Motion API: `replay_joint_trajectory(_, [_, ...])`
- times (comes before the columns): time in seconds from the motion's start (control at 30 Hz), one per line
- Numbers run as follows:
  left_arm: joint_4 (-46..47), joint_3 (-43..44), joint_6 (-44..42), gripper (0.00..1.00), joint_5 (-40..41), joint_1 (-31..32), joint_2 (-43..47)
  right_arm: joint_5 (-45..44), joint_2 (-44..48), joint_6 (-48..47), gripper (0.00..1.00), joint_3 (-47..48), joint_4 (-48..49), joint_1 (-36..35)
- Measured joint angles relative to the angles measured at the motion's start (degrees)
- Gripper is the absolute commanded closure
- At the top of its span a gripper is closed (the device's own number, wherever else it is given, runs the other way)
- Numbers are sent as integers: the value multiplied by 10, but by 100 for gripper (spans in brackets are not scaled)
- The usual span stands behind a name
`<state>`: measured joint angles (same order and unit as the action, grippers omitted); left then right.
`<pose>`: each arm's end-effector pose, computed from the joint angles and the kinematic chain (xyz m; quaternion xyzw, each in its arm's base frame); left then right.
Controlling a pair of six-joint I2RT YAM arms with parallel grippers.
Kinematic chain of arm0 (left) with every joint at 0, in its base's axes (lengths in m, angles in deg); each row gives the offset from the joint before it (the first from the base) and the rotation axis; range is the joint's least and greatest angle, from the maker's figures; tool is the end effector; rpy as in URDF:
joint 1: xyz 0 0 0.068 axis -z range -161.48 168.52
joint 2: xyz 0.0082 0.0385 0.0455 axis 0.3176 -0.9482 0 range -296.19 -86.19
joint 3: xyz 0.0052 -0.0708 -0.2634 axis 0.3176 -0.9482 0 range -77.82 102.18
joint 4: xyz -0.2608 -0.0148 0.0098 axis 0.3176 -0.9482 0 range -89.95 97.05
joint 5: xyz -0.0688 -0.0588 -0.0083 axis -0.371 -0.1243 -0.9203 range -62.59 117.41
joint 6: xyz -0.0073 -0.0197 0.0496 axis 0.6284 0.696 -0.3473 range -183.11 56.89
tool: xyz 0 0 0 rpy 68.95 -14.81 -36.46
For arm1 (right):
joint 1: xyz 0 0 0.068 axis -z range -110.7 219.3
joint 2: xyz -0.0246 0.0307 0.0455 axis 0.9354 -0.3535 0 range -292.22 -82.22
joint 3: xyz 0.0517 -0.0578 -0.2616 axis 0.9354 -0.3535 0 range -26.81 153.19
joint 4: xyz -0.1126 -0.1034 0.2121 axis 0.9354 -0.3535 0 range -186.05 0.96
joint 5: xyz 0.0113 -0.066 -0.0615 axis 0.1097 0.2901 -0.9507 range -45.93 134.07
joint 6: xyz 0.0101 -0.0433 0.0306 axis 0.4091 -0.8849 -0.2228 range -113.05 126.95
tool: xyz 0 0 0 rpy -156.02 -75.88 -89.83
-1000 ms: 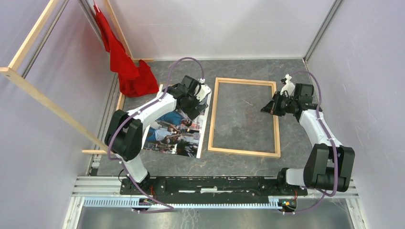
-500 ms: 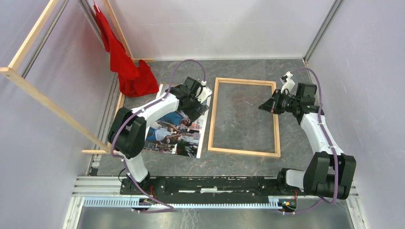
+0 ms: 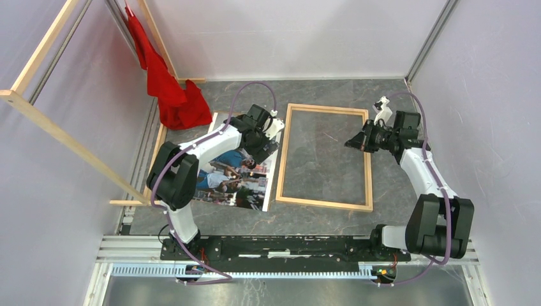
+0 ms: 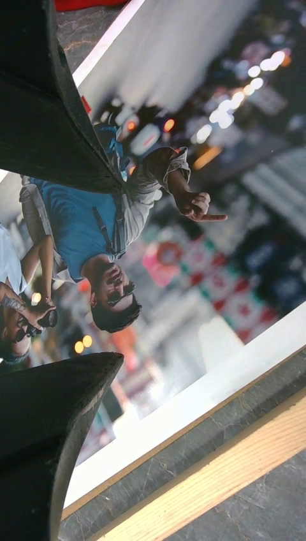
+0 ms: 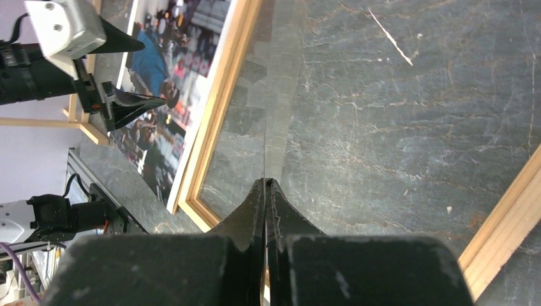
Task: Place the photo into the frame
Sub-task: Place the photo frame item in the photo frame.
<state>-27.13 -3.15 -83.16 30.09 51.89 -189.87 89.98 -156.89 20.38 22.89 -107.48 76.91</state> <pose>0.3142 -0.2050 0.2060 0.4323 0.8711 -0.0043 0.2329 0.2704 -0.0104 0.2512 0.0028 0.8597 0.3763 0.3455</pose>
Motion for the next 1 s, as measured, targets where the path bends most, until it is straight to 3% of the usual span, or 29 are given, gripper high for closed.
replay_joint_trajectory(1.0, [48,-23,0,2,2,48,-17,-46,-52,59,95,-12,-15,23])
